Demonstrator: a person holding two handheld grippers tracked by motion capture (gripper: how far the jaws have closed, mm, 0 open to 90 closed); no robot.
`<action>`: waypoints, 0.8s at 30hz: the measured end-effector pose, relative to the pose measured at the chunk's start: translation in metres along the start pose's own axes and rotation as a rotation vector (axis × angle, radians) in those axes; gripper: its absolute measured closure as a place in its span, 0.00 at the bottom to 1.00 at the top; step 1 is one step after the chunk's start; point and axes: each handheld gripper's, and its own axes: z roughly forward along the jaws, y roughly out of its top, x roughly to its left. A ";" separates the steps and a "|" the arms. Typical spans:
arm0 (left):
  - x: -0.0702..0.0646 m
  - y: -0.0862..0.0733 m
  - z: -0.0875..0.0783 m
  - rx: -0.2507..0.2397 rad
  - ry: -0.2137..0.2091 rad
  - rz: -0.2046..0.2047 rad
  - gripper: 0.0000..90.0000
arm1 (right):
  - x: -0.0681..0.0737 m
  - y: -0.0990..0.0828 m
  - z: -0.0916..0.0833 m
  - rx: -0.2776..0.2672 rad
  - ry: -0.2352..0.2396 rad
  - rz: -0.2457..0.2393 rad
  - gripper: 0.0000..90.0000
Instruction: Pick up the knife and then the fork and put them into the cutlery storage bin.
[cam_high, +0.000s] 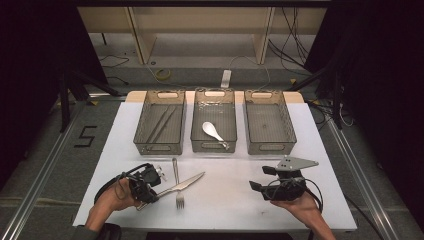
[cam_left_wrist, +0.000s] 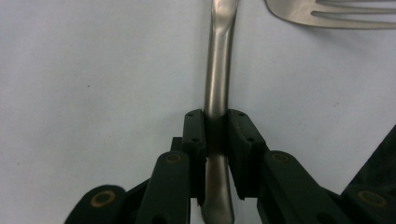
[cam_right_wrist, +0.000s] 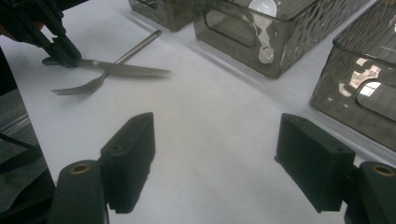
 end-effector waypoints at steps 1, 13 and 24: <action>0.001 -0.001 0.000 -0.006 -0.007 -0.006 0.86 | 0.000 0.000 0.000 0.000 0.000 0.000 0.32; 0.001 0.002 -0.008 -0.063 -0.005 -0.070 0.87 | 0.000 0.000 0.001 0.005 0.003 -0.001 0.32; -0.011 0.013 -0.013 -0.111 0.011 -0.086 0.87 | 0.003 0.001 0.002 -0.002 0.019 0.000 0.32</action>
